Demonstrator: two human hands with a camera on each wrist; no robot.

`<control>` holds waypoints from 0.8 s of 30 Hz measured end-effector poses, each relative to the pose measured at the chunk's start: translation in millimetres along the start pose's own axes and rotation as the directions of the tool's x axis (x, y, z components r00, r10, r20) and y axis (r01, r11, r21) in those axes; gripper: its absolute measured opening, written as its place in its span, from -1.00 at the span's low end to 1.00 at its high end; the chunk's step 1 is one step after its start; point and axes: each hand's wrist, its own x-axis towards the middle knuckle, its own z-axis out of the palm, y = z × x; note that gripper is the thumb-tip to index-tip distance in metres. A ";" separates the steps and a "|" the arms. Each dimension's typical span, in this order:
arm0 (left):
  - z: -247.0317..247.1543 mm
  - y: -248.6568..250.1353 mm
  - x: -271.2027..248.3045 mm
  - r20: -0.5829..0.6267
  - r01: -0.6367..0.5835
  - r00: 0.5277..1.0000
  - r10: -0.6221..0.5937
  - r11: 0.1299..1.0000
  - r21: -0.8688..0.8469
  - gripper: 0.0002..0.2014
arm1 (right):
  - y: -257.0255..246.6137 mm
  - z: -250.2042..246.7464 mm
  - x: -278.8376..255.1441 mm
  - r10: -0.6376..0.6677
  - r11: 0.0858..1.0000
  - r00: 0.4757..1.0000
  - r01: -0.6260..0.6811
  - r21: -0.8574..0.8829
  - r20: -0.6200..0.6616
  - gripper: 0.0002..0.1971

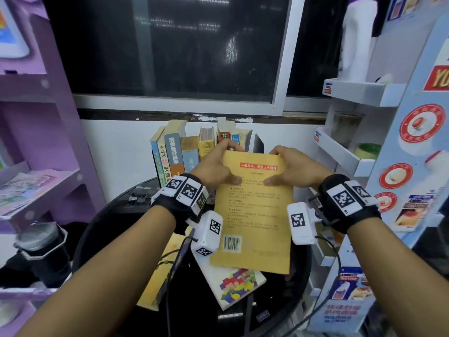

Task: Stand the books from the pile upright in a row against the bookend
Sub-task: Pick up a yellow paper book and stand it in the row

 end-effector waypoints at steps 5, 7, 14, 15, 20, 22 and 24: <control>-2.5 -1.9 2.1 -0.103 -0.089 0.992 0.080 0.992 -0.088 -0.47 | -8.5 5.3 -5.3 -0.039 0.999 0.985 0.041 0.009 -0.169 -0.40; -1.4 -7.2 1.8 -0.135 -0.099 0.987 0.083 0.988 -0.120 -0.48 | -8.1 10.9 -7.9 -0.051 0.997 0.973 0.061 0.037 -0.226 -0.38; 8.2 -22.3 2.6 -0.189 -0.091 0.982 0.021 0.926 -0.368 -0.54 | 2.7 20.3 -17.5 -0.036 0.963 0.946 0.119 0.244 -0.321 -0.40; 9.0 -23.0 3.0 -0.194 -0.079 0.981 -0.001 0.911 -0.405 -0.55 | 4.5 19.8 -18.3 -0.023 0.950 0.944 0.124 0.288 -0.330 -0.42; 13.0 -25.6 7.4 -0.219 0.000 0.968 -0.122 0.873 -0.488 -0.55 | 8.2 29.3 -23.1 0.033 0.869 0.920 0.167 0.465 -0.391 -0.39; 16.7 -25.5 7.5 -0.223 0.019 0.963 -0.151 0.865 -0.502 -0.60 | 7.9 37.2 -24.1 0.062 0.831 0.908 0.183 0.525 -0.415 -0.42; 19.5 -25.3 7.7 -0.241 0.007 0.958 -0.152 0.858 -0.514 -0.67 | 6.6 41.4 -23.6 0.085 0.802 0.895 0.200 0.563 -0.438 -0.47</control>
